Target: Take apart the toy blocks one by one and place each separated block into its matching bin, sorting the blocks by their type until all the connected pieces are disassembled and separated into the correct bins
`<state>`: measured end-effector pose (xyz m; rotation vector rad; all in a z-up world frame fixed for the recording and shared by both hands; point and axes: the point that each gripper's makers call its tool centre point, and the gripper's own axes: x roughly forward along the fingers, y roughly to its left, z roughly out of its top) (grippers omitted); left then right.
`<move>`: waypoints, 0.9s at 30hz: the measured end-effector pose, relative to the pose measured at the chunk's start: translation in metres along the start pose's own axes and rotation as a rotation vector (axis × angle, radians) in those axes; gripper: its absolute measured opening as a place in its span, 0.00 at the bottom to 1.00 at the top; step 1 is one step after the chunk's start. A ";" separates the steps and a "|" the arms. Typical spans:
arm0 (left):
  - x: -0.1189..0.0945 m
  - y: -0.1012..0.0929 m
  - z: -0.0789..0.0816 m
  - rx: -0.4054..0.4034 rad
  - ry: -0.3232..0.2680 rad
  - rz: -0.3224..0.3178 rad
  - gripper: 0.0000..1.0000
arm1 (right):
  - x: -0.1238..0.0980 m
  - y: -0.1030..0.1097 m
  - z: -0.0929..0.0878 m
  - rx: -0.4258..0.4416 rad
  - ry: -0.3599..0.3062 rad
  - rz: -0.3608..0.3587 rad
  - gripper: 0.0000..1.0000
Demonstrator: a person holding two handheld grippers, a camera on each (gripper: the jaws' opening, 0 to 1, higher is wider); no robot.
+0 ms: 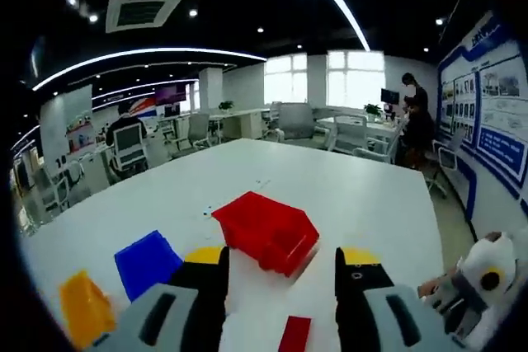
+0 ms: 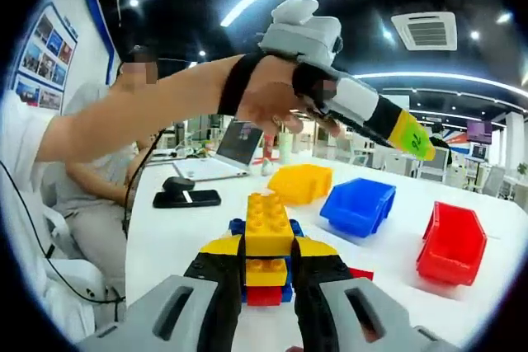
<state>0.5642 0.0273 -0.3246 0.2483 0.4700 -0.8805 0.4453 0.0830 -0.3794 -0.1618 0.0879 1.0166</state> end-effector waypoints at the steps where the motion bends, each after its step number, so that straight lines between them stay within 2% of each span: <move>1: 0.001 0.002 -0.005 0.010 0.030 0.004 0.50 | -0.001 0.001 0.000 0.002 0.000 0.003 0.24; 4: 0.003 0.013 -0.018 0.037 0.110 0.010 0.46 | -0.004 0.004 0.000 0.000 -0.001 0.007 0.24; 6: 0.007 0.015 -0.025 0.013 0.139 0.012 0.45 | -0.005 0.005 0.000 0.002 -0.001 0.010 0.24; 11: 0.017 0.019 -0.077 0.081 0.361 -0.009 0.43 | -0.008 0.008 0.000 0.001 0.002 0.012 0.24; 15: 0.025 0.011 -0.105 0.106 0.465 -0.039 0.43 | -0.009 0.011 0.001 -0.007 0.007 0.016 0.24; 18: 0.031 0.007 -0.119 0.143 0.524 -0.055 0.43 | -0.009 0.012 0.001 -0.002 0.005 0.019 0.24; 19: 0.038 0.002 -0.129 0.160 0.558 -0.069 0.43 | -0.009 0.011 0.000 -0.002 0.004 0.018 0.24; 27: 0.049 0.004 -0.141 0.157 0.594 -0.070 0.42 | -0.009 0.011 0.000 0.004 -0.001 0.020 0.24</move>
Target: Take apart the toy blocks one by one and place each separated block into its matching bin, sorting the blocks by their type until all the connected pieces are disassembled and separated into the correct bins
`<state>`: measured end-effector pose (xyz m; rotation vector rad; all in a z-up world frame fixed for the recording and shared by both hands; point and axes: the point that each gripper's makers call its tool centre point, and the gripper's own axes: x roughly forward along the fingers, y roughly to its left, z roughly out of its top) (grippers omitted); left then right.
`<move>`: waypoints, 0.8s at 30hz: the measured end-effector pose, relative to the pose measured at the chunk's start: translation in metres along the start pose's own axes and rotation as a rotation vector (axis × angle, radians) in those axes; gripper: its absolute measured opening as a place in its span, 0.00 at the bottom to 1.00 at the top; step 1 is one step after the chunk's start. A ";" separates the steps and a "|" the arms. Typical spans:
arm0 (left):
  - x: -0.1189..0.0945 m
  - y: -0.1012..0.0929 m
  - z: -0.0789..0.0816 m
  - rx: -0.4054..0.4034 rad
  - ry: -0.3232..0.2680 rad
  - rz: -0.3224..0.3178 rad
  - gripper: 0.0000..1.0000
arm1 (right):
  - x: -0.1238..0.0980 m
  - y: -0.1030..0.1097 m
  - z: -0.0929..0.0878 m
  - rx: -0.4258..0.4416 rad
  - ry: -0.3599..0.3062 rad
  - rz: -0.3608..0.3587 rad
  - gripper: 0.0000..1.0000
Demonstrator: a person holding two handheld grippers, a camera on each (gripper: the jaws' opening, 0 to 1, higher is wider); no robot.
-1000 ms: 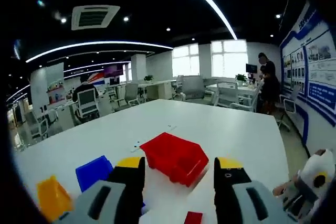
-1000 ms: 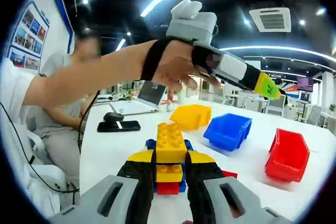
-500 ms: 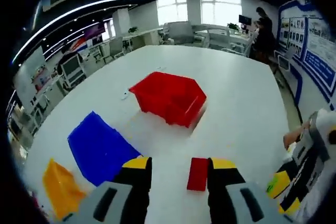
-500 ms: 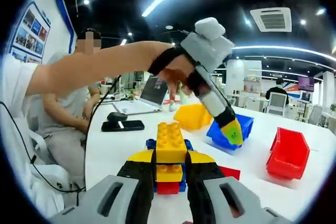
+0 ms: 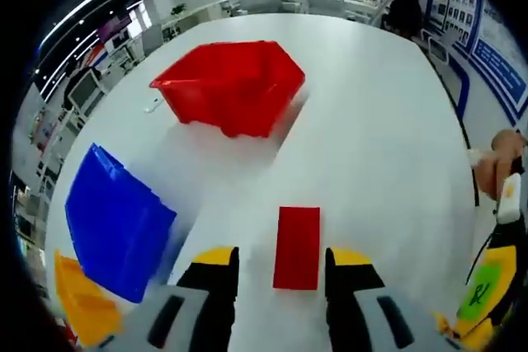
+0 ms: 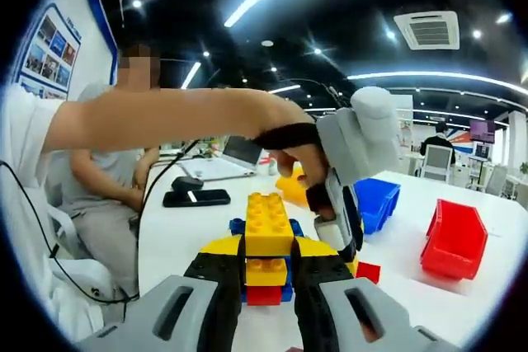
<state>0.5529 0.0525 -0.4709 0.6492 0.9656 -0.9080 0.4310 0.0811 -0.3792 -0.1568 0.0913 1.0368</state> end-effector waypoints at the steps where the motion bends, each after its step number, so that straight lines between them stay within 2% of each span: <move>1: 0.002 -0.001 -0.002 0.006 0.010 0.001 0.41 | 0.000 0.000 0.000 0.001 -0.001 0.000 0.24; 4: 0.009 -0.002 -0.007 0.019 0.044 0.001 0.27 | 0.000 0.000 0.000 0.001 -0.001 0.000 0.24; 5: 0.008 -0.004 -0.006 0.019 0.037 -0.008 0.25 | 0.000 0.000 0.000 0.001 -0.001 0.000 0.24; 11: 0.010 -0.003 0.001 0.014 0.025 -0.009 0.24 | -0.001 0.001 0.000 0.002 -0.001 -0.001 0.24; 13: 0.007 -0.004 0.006 0.011 0.001 -0.022 0.24 | 0.000 0.001 0.000 0.003 -0.001 -0.001 0.24; 16: -0.002 0.001 0.020 0.006 -0.060 -0.007 0.24 | 0.000 0.001 0.000 0.002 0.000 -0.001 0.24; 22: -0.040 0.007 0.061 -0.029 -0.281 0.018 0.24 | 0.001 0.000 0.000 0.000 0.002 -0.001 0.24; 23: -0.043 0.008 0.064 -0.028 -0.296 0.022 0.24 | 0.001 0.000 0.000 -0.001 0.002 -0.001 0.24; 24: -0.053 0.010 0.072 -0.045 -0.346 0.035 0.24 | 0.002 0.000 0.000 0.000 0.003 -0.002 0.24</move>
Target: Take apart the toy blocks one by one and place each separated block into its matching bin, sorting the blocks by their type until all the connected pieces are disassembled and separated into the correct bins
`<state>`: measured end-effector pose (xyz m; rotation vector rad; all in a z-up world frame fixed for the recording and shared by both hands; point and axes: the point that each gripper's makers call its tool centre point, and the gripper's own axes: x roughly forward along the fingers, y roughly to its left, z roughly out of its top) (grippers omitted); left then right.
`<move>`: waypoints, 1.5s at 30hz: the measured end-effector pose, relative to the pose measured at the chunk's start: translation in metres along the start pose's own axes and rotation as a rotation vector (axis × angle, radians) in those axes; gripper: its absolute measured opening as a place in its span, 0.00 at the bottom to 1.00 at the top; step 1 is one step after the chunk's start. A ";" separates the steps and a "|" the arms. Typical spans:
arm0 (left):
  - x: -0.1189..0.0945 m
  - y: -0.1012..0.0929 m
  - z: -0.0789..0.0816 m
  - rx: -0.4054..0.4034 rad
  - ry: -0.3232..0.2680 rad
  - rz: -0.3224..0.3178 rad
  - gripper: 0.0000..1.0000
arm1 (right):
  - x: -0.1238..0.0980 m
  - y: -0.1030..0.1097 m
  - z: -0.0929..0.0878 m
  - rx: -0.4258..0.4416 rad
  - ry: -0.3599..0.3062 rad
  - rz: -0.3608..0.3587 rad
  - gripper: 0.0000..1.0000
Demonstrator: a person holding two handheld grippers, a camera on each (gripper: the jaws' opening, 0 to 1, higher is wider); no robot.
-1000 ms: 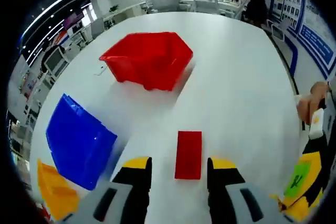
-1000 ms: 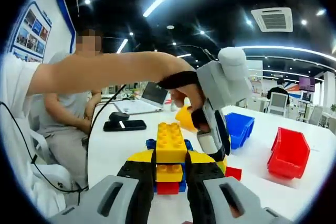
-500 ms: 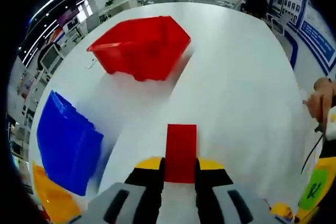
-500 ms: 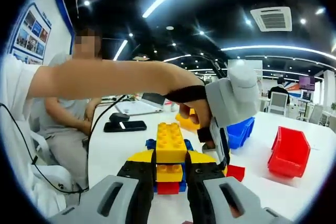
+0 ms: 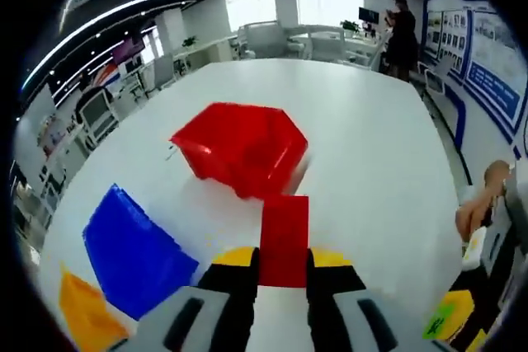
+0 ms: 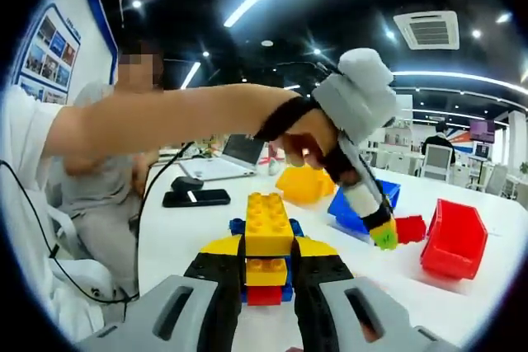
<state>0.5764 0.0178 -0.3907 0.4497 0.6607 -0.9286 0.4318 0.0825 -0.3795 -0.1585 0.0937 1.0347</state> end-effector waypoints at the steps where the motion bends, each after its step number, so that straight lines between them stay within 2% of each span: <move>1: -0.004 0.000 0.008 0.003 -0.036 0.001 0.24 | 0.000 0.000 0.000 -0.001 0.000 -0.001 0.24; 5: -0.020 0.007 0.039 -0.049 -0.188 0.034 0.24 | 0.000 0.000 0.000 -0.001 0.002 0.000 0.24; 9: -0.030 0.014 0.066 -0.053 -0.337 0.071 0.24 | 0.000 0.000 0.000 -0.002 0.003 0.000 0.24; 12: -0.031 0.017 0.077 -0.077 -0.386 0.082 0.24 | 0.001 0.000 0.000 -0.003 0.003 0.002 0.24; 17: -0.013 0.017 0.091 -0.101 -0.415 0.085 0.24 | 0.002 0.000 0.000 -0.002 0.003 0.006 0.24; 19: -0.001 0.027 0.100 -0.122 -0.424 0.077 0.24 | 0.002 0.000 0.000 -0.003 0.003 0.007 0.24; 21: 0.013 0.028 0.103 -0.125 -0.415 0.080 0.24 | 0.001 0.001 0.000 -0.004 0.004 0.010 0.24; 23: 0.026 0.042 0.110 -0.133 -0.410 0.081 0.24 | 0.001 0.002 0.000 -0.003 0.004 0.013 0.24; 27: 0.043 0.040 0.121 -0.166 -0.453 0.085 0.24 | 0.001 0.002 0.000 -0.001 0.003 0.016 0.24; 29: 0.052 0.045 0.120 -0.180 -0.419 0.091 0.24 | 0.001 0.002 0.000 0.000 0.001 0.018 0.24; 32: 0.061 0.053 0.128 -0.189 -0.444 0.112 0.24 | 0.001 0.002 0.000 0.004 -0.002 0.020 0.24; 34: 0.068 0.057 0.126 -0.190 -0.443 0.130 0.24 | 0.001 0.003 0.000 0.007 -0.005 0.021 0.24; 35: 0.072 0.058 0.121 -0.187 -0.418 0.135 0.24 | 0.001 0.003 0.000 0.007 -0.006 0.022 0.24; 37: 0.079 0.057 0.117 -0.171 -0.409 0.141 0.25 | 0.000 0.004 0.000 0.010 -0.009 0.024 0.24; 39: 0.085 0.055 0.112 -0.132 -0.384 0.144 0.25 | 0.000 0.003 0.000 0.010 -0.010 0.024 0.24; 40: 0.087 0.059 0.112 -0.099 -0.373 0.172 0.26 | 0.000 0.003 0.000 0.011 -0.010 0.024 0.24; 41: 0.089 0.062 0.113 -0.071 -0.375 0.201 0.33 | 0.000 0.003 0.000 0.012 -0.011 0.024 0.24; 42: 0.091 0.058 0.114 -0.069 -0.381 0.189 0.46 | 0.000 0.003 0.000 0.012 -0.011 0.024 0.24; 43: 0.091 0.054 0.117 -0.066 -0.391 0.165 0.66 | 0.000 0.003 0.000 0.012 -0.010 0.023 0.24; 44: 0.090 0.053 0.119 -0.065 -0.402 0.160 0.73 | 0.000 0.003 0.000 0.012 -0.011 0.023 0.24; 45: 0.087 0.052 0.119 -0.068 -0.398 0.165 0.69 | 0.000 0.003 0.000 0.013 -0.012 0.024 0.24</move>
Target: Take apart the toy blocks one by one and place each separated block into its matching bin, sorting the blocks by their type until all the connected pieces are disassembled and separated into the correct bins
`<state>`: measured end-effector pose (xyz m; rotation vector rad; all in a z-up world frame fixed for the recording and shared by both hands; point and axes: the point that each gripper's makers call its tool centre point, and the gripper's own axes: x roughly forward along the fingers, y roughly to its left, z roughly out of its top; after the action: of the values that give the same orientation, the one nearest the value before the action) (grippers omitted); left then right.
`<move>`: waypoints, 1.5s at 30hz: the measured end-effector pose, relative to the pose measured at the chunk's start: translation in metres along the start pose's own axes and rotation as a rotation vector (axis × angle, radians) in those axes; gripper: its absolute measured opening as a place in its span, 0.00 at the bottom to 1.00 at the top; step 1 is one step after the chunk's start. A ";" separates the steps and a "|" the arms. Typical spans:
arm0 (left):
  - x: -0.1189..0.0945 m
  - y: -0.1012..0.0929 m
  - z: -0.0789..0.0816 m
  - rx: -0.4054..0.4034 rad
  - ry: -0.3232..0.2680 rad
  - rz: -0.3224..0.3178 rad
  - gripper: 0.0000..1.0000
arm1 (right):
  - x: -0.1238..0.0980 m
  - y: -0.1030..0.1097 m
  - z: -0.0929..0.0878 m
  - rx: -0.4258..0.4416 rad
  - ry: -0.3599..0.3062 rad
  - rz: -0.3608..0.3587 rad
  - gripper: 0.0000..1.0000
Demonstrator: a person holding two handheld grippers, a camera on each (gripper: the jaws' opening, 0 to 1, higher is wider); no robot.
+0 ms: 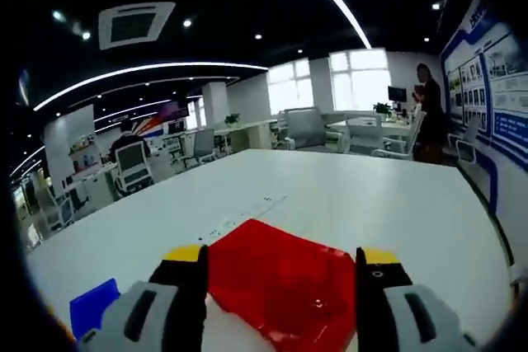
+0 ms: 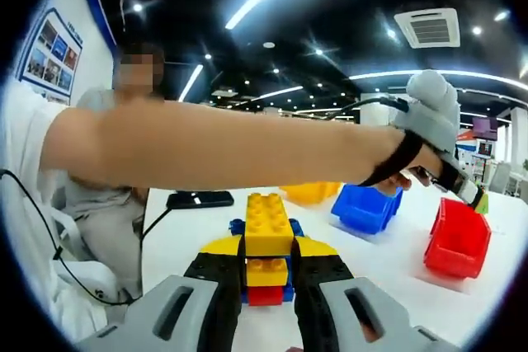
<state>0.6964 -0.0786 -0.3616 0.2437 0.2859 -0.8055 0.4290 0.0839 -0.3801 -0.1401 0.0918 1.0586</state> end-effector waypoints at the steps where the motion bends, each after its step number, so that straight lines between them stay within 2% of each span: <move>1: -0.003 0.003 0.001 0.003 0.003 0.013 0.62 | 0.000 0.000 0.000 0.001 0.000 0.000 0.24; 4: -0.011 0.006 0.005 0.010 0.002 0.019 0.62 | -0.001 0.000 0.000 0.002 0.000 0.000 0.24; 8: -0.037 0.006 0.017 -0.001 -0.022 0.007 0.62 | -0.001 0.000 0.000 0.002 0.000 0.001 0.23; 12: -0.077 0.010 0.031 0.000 -0.069 0.004 0.62 | -0.001 0.000 0.000 0.002 0.000 0.004 0.23; 14: -0.106 0.010 0.036 -0.004 -0.101 -0.004 0.62 | -0.001 0.000 0.000 0.002 0.001 0.003 0.23; 15: -0.110 0.011 0.037 -0.004 -0.103 -0.003 0.62 | -0.001 0.000 0.000 0.004 0.001 0.003 0.23; 18: -0.153 0.015 0.038 -0.010 -0.140 0.005 0.61 | 0.000 0.000 0.000 0.002 0.006 0.004 0.23; 21: -0.196 0.011 0.041 -0.049 -0.224 -0.014 0.60 | 0.000 -0.001 0.000 0.000 0.010 0.006 0.23; 22: -0.205 0.009 0.039 -0.051 -0.232 -0.016 0.60 | 0.000 -0.001 0.000 0.000 0.010 0.007 0.23; 24: -0.233 0.004 0.034 -0.063 -0.277 -0.028 0.60 | 0.000 -0.001 0.000 0.000 0.011 0.009 0.23; 26: -0.251 0.003 0.025 -0.078 -0.295 -0.026 0.60 | 0.000 -0.001 0.000 -0.003 0.015 0.010 0.24; 30: -0.283 -0.001 -0.013 -0.107 -0.299 -0.010 0.60 | 0.000 -0.001 0.000 -0.008 0.021 0.010 0.24; 36: -0.317 -0.011 -0.047 -0.155 -0.323 -0.028 0.63 | 0.001 -0.001 0.000 -0.010 0.028 0.011 0.24; 39: -0.335 -0.015 -0.057 -0.188 -0.369 -0.023 0.63 | 0.000 -0.001 0.000 -0.012 0.033 0.011 0.24; 41: -0.340 -0.018 -0.069 -0.202 -0.365 -0.022 0.62 | 0.001 -0.001 0.000 -0.012 0.035 0.012 0.24; 45: -0.340 -0.028 -0.097 -0.176 -0.334 -0.017 0.62 | 0.001 -0.001 0.000 -0.008 0.041 0.012 0.24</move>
<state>0.4363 0.1619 -0.3388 -0.0603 0.0433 -0.8189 0.4302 0.0838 -0.3803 -0.1686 0.1254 1.0687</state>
